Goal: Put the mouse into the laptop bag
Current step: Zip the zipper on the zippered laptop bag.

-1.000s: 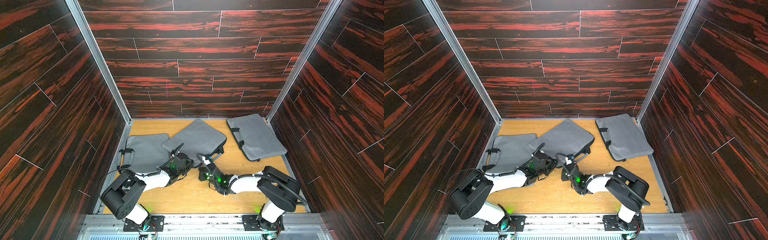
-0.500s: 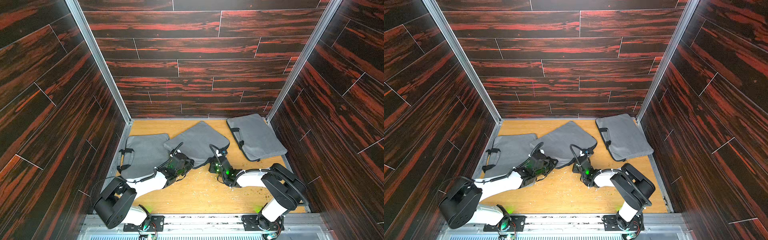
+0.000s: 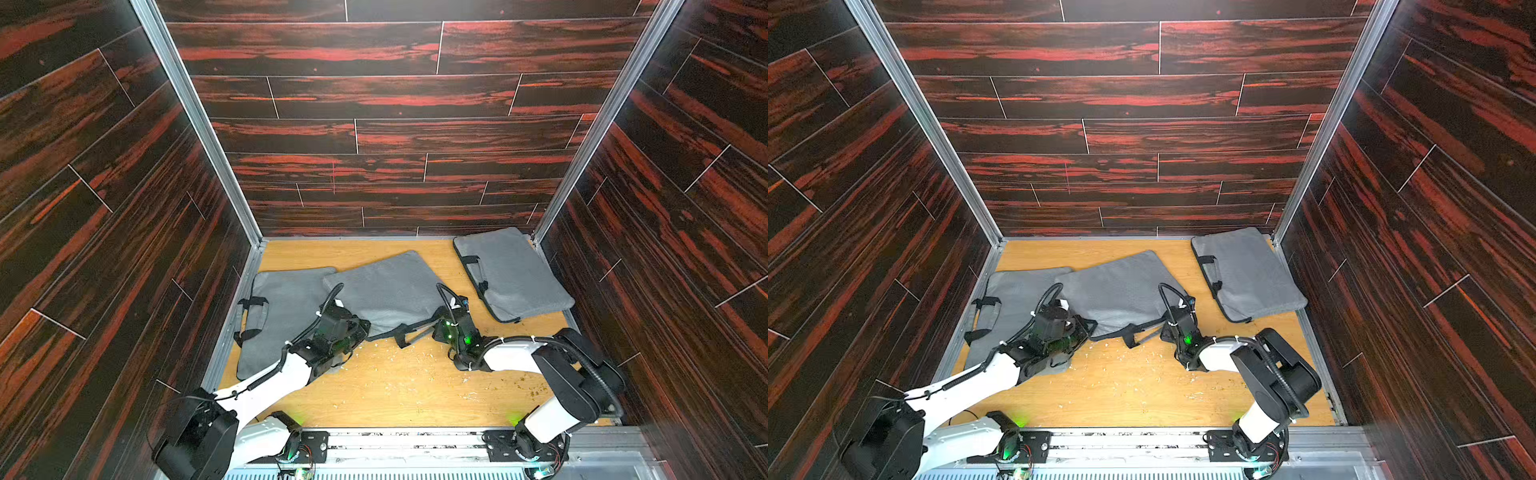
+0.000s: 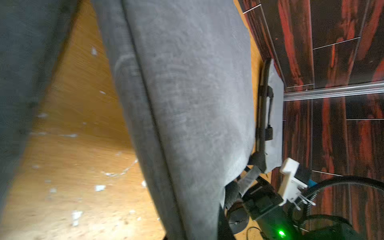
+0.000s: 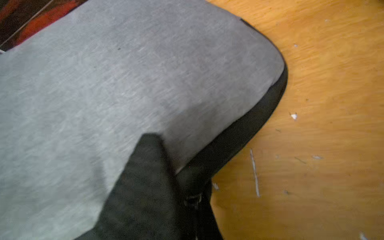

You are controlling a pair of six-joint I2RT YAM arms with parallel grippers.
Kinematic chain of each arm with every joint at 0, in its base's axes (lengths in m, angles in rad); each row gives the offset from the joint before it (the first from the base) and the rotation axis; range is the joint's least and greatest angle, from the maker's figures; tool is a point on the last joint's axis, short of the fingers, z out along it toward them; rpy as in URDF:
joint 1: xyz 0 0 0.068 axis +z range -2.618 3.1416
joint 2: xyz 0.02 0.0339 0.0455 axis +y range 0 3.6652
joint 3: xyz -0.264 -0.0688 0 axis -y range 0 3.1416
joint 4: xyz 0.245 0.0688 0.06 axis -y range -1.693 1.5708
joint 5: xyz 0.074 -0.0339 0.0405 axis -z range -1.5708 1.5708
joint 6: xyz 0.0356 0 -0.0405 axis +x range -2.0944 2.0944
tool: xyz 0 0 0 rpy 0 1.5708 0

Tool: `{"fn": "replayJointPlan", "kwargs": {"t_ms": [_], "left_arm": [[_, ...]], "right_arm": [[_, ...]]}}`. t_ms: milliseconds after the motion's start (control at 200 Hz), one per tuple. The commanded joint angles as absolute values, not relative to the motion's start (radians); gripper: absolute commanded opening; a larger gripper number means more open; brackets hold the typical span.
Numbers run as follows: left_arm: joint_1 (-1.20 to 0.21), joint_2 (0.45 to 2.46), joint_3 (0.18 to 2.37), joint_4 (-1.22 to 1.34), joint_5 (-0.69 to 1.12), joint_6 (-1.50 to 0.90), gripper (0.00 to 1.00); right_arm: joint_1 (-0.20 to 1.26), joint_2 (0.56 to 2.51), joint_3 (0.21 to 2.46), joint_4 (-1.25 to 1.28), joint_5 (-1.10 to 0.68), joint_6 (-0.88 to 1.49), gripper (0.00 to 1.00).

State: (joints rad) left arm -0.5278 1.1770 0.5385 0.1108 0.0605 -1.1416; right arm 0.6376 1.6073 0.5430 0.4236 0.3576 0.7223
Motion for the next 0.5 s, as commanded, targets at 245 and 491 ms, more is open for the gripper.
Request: {"fn": "replayJointPlan", "kwargs": {"t_ms": [245,491], "left_arm": [[-0.321,1.184,0.598,0.144,-0.045,-1.070,0.00],[-0.282,1.252,0.666,0.117,-0.030,-1.023,0.00]], "right_arm": [[0.583,1.519,0.459,0.249,0.553,0.764,0.00],[0.581,1.474,0.427,0.223,0.561,0.775,0.00]]}}
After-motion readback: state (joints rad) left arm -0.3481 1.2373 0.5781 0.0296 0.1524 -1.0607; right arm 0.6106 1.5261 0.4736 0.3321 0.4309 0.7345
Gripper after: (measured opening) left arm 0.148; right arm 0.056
